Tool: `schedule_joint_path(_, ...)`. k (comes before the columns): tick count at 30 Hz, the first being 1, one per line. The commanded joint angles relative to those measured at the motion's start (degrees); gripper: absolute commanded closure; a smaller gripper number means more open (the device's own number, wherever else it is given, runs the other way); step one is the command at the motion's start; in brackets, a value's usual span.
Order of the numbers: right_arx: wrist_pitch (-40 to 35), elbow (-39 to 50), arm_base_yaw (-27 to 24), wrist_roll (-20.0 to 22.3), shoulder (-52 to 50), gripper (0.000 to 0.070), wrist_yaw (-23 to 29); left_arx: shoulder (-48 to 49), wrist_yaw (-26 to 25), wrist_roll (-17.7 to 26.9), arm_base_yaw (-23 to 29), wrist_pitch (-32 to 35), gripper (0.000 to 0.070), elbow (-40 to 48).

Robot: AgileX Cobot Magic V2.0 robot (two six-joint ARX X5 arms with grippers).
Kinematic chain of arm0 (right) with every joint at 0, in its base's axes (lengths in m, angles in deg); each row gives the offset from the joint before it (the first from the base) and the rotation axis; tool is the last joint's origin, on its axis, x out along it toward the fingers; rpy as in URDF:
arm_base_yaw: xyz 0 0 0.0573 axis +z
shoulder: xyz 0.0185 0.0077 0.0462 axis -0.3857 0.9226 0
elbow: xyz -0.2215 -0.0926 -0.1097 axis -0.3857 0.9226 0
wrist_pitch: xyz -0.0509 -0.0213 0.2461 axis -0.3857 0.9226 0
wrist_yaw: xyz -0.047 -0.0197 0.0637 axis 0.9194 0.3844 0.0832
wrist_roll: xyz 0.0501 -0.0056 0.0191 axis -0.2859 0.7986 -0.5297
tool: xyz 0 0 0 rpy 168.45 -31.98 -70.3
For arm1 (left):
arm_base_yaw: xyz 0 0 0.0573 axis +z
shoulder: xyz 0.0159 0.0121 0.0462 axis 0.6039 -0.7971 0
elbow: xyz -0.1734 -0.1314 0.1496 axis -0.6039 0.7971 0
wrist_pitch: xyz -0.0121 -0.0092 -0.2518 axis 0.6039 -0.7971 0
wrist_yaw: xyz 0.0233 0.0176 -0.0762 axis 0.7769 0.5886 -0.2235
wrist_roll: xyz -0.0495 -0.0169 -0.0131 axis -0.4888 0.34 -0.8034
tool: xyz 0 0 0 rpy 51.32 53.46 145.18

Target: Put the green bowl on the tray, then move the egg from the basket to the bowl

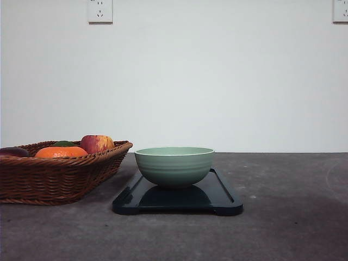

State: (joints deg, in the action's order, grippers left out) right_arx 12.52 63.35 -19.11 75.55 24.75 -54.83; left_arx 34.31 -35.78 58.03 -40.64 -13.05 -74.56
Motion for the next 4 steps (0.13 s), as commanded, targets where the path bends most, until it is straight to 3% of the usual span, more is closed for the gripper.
schedule_joint_path(1,-0.6,0.3,-0.1,-0.6,0.0,0.0685,0.0,0.0,0.2,0.3,0.1,0.7,0.07,1.1)
schedule_joint_path(4,-0.6,0.3,-0.1,-0.6,0.0,0.0685,0.0,0.0,0.2,0.3,0.1,0.7,0.07,1.1)
